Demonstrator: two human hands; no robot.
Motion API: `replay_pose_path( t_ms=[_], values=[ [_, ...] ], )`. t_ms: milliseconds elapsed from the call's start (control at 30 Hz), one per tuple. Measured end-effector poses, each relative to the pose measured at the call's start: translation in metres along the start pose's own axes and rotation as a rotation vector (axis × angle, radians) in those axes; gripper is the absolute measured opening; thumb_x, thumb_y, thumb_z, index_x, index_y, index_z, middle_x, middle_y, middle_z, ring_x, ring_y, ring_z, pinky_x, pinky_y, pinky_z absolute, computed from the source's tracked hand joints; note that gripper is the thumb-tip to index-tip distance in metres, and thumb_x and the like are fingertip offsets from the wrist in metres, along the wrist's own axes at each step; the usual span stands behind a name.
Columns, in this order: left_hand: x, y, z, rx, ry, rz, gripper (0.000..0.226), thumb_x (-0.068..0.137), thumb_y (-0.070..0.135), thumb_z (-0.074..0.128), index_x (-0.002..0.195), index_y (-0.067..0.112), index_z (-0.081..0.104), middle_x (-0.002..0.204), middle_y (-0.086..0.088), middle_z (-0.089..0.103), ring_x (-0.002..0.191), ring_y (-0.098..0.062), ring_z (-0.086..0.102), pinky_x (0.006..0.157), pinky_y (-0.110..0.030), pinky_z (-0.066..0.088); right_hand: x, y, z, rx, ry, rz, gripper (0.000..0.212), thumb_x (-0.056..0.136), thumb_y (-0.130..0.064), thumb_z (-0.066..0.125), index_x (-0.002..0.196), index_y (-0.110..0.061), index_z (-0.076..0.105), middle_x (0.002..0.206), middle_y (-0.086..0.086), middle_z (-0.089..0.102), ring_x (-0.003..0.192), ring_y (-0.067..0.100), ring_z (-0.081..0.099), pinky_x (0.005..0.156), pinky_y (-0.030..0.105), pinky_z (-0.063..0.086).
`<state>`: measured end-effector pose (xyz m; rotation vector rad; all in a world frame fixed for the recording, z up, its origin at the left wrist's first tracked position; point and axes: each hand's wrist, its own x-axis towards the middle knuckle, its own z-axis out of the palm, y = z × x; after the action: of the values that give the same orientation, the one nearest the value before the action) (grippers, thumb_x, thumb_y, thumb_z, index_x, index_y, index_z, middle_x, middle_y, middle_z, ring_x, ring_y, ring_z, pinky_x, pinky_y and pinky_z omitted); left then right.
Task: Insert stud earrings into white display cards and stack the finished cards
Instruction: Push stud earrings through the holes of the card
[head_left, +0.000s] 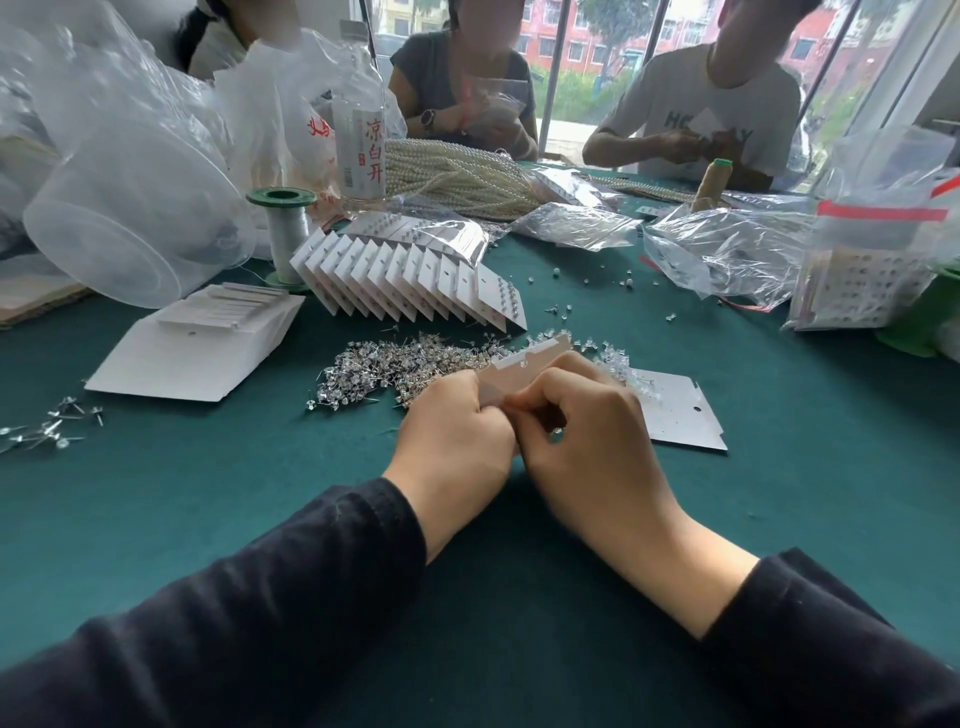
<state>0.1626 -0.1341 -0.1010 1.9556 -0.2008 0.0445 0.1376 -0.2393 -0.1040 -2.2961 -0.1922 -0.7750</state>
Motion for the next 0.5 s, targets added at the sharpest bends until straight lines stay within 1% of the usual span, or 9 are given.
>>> replay_pose_path(
  t_ms=[100, 167, 233, 267, 333, 400, 433, 500],
  values=[
    [0.0, -0.001, -0.0001, 0.036, 0.007, -0.001, 0.019, 0.076, 0.001, 0.045, 0.064, 0.012, 0.053, 0.066, -0.004, 0.056, 0.068, -0.026, 0.05, 0.06, -0.029, 0.037, -0.001, -0.0006, 0.0014, -0.028, 0.005, -0.028, 0.013, 0.071, -0.001, 0.067, 0.06, -0.004, 0.06, 0.069, -0.001, 0.049, 0.059, 0.016, 0.046, 0.055, 0.023, 0.037],
    [0.0005, -0.0013, 0.0009, 0.06, 0.012, 0.009, 0.017, 0.075, 0.001, 0.044, 0.064, 0.011, 0.053, 0.071, -0.009, 0.06, 0.074, -0.031, 0.054, 0.063, -0.033, 0.042, -0.001, -0.0007, 0.0015, -0.046, 0.001, -0.033, 0.015, 0.07, -0.001, 0.066, 0.059, -0.007, 0.058, 0.069, -0.005, 0.045, 0.059, 0.013, 0.043, 0.054, 0.021, 0.033],
    [0.001, -0.0014, 0.0013, 0.064, 0.003, 0.016, 0.016, 0.073, 0.002, 0.044, 0.067, 0.01, 0.056, 0.078, -0.014, 0.065, 0.081, -0.035, 0.058, 0.071, -0.038, 0.046, 0.0001, 0.0002, 0.0009, -0.023, -0.022, -0.016, 0.016, 0.07, 0.0, 0.065, 0.058, -0.008, 0.058, 0.068, -0.01, 0.043, 0.06, 0.009, 0.041, 0.056, 0.015, 0.033],
    [0.0006, -0.001, 0.0012, 0.057, -0.005, 0.018, 0.015, 0.072, 0.004, 0.044, 0.067, 0.01, 0.057, 0.079, -0.014, 0.066, 0.082, -0.035, 0.059, 0.073, -0.039, 0.047, 0.0007, 0.0006, 0.0004, -0.009, -0.03, -0.012, 0.016, 0.07, 0.001, 0.065, 0.058, -0.008, 0.058, 0.068, -0.013, 0.043, 0.06, 0.008, 0.042, 0.056, 0.013, 0.034],
    [0.0001, -0.0001, 0.0005, 0.02, -0.022, 0.001, 0.017, 0.067, 0.011, 0.044, 0.07, 0.009, 0.06, 0.078, -0.011, 0.067, 0.081, -0.033, 0.06, 0.073, -0.038, 0.049, 0.001, 0.001, -0.0002, -0.006, -0.029, -0.021, 0.014, 0.07, 0.0, 0.065, 0.059, -0.006, 0.06, 0.068, -0.01, 0.047, 0.059, 0.007, 0.043, 0.055, 0.015, 0.036],
    [0.0023, -0.0006, 0.0002, -0.054, -0.025, -0.019, 0.029, 0.062, 0.016, 0.043, 0.077, 0.009, 0.066, 0.078, -0.009, 0.07, 0.08, -0.031, 0.062, 0.074, -0.038, 0.051, 0.0009, 0.0009, -0.0005, -0.034, -0.006, -0.028, 0.009, 0.072, -0.002, 0.067, 0.065, -0.006, 0.064, 0.07, 0.0, 0.054, 0.06, 0.015, 0.049, 0.056, 0.023, 0.039],
    [0.0034, -0.0009, 0.0004, -0.067, -0.017, -0.02, 0.027, 0.065, 0.014, 0.044, 0.079, 0.008, 0.067, 0.078, -0.009, 0.07, 0.079, -0.03, 0.063, 0.073, -0.038, 0.051, 0.0008, 0.0006, -0.0008, -0.046, 0.011, -0.027, 0.006, 0.072, -0.004, 0.068, 0.067, -0.007, 0.065, 0.071, 0.002, 0.056, 0.059, 0.016, 0.05, 0.057, 0.025, 0.04],
    [0.0044, -0.0018, 0.0008, -0.048, 0.021, -0.013, 0.02, 0.073, 0.005, 0.048, 0.078, 0.007, 0.067, 0.075, -0.009, 0.07, 0.075, -0.029, 0.063, 0.069, -0.036, 0.051, 0.0009, -0.0003, -0.0021, -0.04, 0.047, -0.015, 0.005, 0.071, -0.005, 0.069, 0.07, -0.009, 0.066, 0.072, 0.001, 0.057, 0.059, 0.014, 0.051, 0.058, 0.022, 0.041]
  ],
)
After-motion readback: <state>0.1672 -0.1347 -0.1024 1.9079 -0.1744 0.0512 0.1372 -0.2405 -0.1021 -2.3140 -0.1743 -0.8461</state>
